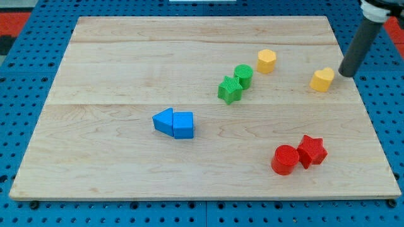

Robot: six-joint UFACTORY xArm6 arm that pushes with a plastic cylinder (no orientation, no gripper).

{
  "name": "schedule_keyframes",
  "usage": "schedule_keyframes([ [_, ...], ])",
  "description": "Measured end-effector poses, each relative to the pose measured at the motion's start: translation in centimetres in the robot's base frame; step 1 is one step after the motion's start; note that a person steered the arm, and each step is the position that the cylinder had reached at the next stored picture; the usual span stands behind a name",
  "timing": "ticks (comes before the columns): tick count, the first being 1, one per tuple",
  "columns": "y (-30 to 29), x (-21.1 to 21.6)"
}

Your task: Move the yellow heart to the yellow hexagon

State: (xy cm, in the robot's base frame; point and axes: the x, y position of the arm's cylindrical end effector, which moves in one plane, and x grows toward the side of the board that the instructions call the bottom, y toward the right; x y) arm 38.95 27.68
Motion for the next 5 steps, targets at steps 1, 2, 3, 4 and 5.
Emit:
schedule_keyframes([
  [1,-2.3,1.3],
  [2,-7.1,0.9],
  [3,-10.0,0.7],
  [4,-11.3,2.5],
  [5,-14.5,2.2],
])
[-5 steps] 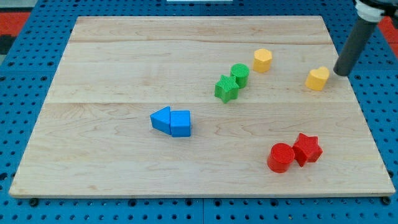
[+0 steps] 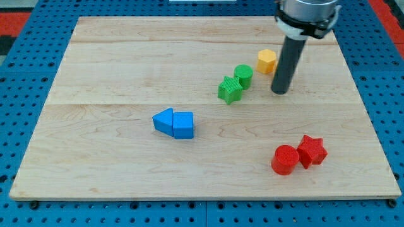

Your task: Move the yellow heart to the yellow hexagon

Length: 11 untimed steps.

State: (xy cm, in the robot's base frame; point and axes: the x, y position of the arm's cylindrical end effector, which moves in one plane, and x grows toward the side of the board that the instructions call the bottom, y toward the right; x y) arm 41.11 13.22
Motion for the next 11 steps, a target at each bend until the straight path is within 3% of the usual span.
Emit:
schedule_keyframes([
  [3,3.8,-1.3],
  [5,2.0,-4.8],
  [7,2.4,-2.3],
  [9,-2.0,-3.1],
  [11,-1.9,-3.8],
])
